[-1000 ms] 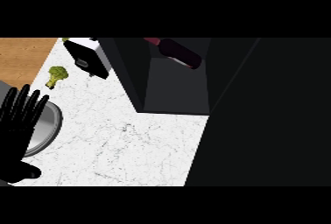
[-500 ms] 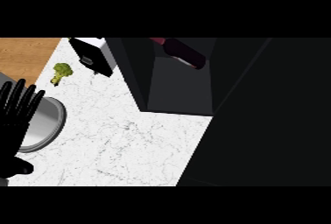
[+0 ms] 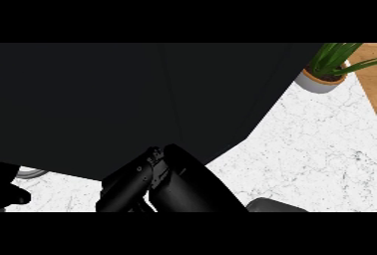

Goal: Pick up the wine, place it into the cabinet and close the cabinet

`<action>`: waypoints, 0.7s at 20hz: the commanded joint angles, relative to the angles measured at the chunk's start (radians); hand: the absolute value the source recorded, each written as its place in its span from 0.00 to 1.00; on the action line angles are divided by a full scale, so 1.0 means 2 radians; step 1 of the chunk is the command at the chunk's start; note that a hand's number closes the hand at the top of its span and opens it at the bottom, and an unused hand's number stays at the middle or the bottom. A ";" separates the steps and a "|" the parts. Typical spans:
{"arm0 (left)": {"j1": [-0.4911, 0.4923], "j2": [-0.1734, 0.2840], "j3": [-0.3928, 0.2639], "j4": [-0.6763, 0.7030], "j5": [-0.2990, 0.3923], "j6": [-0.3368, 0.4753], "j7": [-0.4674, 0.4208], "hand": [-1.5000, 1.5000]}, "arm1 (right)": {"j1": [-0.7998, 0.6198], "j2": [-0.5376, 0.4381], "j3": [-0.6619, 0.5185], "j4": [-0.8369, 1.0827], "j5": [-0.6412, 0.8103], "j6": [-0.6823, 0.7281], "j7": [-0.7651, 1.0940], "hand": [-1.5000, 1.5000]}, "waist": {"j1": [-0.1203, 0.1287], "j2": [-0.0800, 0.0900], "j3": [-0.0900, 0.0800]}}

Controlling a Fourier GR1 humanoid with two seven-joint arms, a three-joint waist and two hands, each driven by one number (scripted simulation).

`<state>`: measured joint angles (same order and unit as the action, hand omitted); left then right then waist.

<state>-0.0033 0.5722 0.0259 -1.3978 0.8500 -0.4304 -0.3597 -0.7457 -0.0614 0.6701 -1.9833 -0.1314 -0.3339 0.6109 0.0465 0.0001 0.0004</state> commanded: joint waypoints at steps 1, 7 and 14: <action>0.022 0.011 0.021 0.002 0.006 -0.017 -0.001 0.00 | -0.105 0.029 -0.040 0.107 -0.033 -0.028 -0.006 1.00 | -0.005 0.001 -0.001; -0.014 0.001 0.030 0.025 -0.005 0.006 0.017 0.00 | -0.127 0.030 -0.089 0.190 -0.092 0.002 -0.061 1.00 | -0.017 0.001 0.000; 0.013 -0.002 0.047 0.050 -0.015 -0.038 -0.009 0.00 | -0.134 0.031 -0.132 0.272 -0.138 0.010 -0.095 1.00 | -0.018 0.001 -0.001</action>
<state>0.0215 0.5508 0.0696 -1.4006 0.8339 -0.4530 -0.3500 -0.9906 -0.0016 0.4867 -1.5041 -0.3706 -0.3377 0.4173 0.0209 -0.0020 0.0067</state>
